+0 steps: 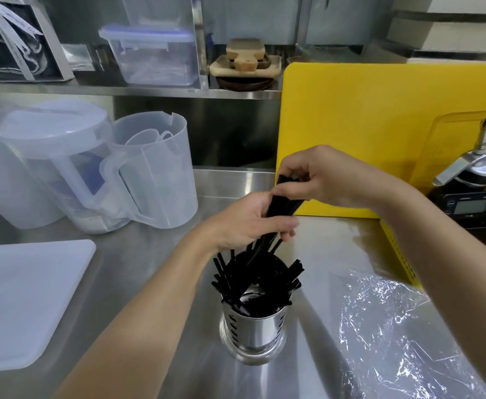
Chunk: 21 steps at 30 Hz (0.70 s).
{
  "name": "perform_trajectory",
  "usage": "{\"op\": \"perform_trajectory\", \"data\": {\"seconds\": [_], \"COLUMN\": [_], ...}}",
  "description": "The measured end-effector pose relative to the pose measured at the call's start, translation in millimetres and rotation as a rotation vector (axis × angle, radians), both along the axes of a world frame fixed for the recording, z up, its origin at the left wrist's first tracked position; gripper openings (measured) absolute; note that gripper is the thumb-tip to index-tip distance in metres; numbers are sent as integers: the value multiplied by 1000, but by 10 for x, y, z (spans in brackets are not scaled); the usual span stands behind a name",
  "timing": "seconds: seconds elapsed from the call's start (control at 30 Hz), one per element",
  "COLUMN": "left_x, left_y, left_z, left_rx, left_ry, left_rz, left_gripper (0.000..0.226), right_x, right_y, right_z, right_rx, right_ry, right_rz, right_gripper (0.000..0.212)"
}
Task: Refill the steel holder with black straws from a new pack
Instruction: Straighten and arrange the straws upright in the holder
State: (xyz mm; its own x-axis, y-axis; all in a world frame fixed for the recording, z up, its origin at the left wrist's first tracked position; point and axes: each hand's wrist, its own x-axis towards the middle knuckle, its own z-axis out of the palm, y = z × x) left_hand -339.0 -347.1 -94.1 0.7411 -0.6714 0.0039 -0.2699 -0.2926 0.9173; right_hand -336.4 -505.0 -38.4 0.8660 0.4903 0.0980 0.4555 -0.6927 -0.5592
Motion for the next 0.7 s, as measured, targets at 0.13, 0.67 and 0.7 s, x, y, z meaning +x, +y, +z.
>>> {"op": "perform_trajectory", "data": {"seconds": [0.13, 0.67, 0.7], "left_x": [-2, -252, -257], "left_y": [-120, -122, -105], "left_z": [3, 236, 230], "left_rx": [-224, -576, -617], "left_ry": [-8, 192, 229], "left_rz": [149, 284, 266], "left_gripper": [16, 21, 20], "right_x": [36, -84, -89], "right_y": [-33, 90, 81], "right_z": [61, -178, -175], "right_rx": [254, 1135, 1119], "right_ry": [-51, 322, 297], "right_rz": [-48, -68, -63], "right_gripper": [24, 20, 21]}}
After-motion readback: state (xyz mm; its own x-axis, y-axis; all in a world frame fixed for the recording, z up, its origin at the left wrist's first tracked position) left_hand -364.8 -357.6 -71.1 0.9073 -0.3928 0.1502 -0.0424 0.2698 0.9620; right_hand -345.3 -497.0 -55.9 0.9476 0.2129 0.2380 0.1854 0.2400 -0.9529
